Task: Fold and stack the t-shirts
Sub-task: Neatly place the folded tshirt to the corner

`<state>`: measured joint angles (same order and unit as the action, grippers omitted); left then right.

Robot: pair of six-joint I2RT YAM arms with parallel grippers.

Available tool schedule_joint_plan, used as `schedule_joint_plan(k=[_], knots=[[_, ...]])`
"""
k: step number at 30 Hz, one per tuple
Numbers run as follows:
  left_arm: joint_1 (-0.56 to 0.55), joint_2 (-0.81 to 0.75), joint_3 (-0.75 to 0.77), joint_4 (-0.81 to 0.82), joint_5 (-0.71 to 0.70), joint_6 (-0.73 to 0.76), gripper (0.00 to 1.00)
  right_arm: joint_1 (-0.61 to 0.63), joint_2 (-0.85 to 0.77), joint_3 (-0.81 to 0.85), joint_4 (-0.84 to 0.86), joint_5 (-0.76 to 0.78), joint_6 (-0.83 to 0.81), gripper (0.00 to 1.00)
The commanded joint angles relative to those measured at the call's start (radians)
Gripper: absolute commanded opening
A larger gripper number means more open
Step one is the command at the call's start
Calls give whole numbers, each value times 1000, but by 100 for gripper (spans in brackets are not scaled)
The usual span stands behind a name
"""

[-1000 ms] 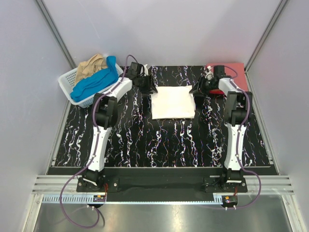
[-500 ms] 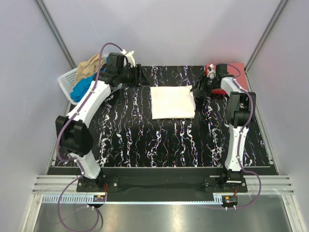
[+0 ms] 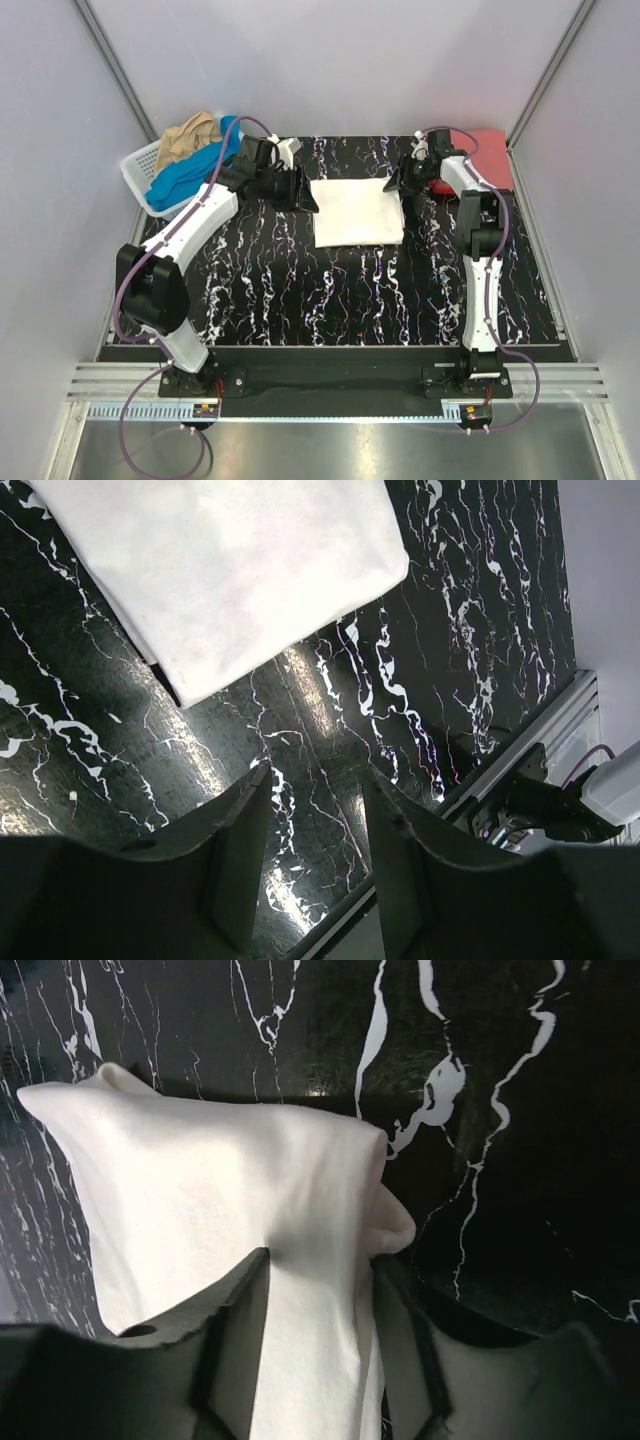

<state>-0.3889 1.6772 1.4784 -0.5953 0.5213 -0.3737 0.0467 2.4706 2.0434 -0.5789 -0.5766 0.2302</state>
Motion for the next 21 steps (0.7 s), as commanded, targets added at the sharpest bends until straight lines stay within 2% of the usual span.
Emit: schedule_joint_plan(k=[1,2,4,5,7,11,21], knots=[[2,-42,0,48,42,2,47,16,50,6,-82,73,-45,49],[2,-48,-3,48,39,1,47,16,47,11,-84,75,-48,38],[4,-59,-4,49,33,2,47,16,33,21,-85,89,-54,26],[2,-60,-6,49,29,1,47,15,27,35,-84,98,-60,14],[2,-62,-9,51,26,-1,47,16,7,70,-90,121,-66,2],[1,-54,-20,57,39,-11,46,16,-67,170,-128,145,-110,0],[-10,-24,-26,66,48,-25,46,-10,-274,175,-183,358,-275,0]])
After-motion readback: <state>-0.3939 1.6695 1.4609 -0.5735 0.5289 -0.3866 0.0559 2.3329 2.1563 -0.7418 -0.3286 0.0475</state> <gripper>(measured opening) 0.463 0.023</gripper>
